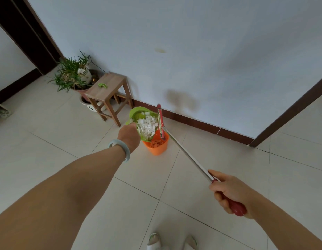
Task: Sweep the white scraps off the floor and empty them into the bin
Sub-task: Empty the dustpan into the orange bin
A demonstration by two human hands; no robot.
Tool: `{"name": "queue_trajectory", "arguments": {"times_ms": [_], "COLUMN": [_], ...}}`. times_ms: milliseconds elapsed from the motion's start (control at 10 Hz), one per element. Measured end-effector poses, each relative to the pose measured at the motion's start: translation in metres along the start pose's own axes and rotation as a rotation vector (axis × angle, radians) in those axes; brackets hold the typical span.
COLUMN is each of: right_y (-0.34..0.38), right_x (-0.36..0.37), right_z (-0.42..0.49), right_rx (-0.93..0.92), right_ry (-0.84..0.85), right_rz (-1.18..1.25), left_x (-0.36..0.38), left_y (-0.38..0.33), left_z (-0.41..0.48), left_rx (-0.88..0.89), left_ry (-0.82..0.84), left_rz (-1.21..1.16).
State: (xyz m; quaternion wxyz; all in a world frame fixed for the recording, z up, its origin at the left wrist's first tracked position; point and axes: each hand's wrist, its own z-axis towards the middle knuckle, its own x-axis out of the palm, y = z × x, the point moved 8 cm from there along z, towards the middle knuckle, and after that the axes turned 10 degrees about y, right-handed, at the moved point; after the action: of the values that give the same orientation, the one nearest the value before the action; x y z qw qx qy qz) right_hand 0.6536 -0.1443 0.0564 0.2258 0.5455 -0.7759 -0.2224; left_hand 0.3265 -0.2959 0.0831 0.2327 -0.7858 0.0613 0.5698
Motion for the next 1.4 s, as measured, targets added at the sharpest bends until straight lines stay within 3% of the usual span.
{"name": "queue_trajectory", "arguments": {"times_ms": [800,1400], "right_y": [-0.017,-0.024], "right_x": [0.012,0.008], "right_z": [0.003,0.001], "right_rx": [0.042,0.081], "right_ry": [-0.041,-0.069], "right_rz": [0.046,0.006], "left_x": [0.027,0.067], "left_y": [-0.004,0.029], "left_z": [-0.005,-0.024], "left_rx": [0.187,0.198], "left_ry": [0.080,0.222], "left_rz": [0.240,0.295]}}
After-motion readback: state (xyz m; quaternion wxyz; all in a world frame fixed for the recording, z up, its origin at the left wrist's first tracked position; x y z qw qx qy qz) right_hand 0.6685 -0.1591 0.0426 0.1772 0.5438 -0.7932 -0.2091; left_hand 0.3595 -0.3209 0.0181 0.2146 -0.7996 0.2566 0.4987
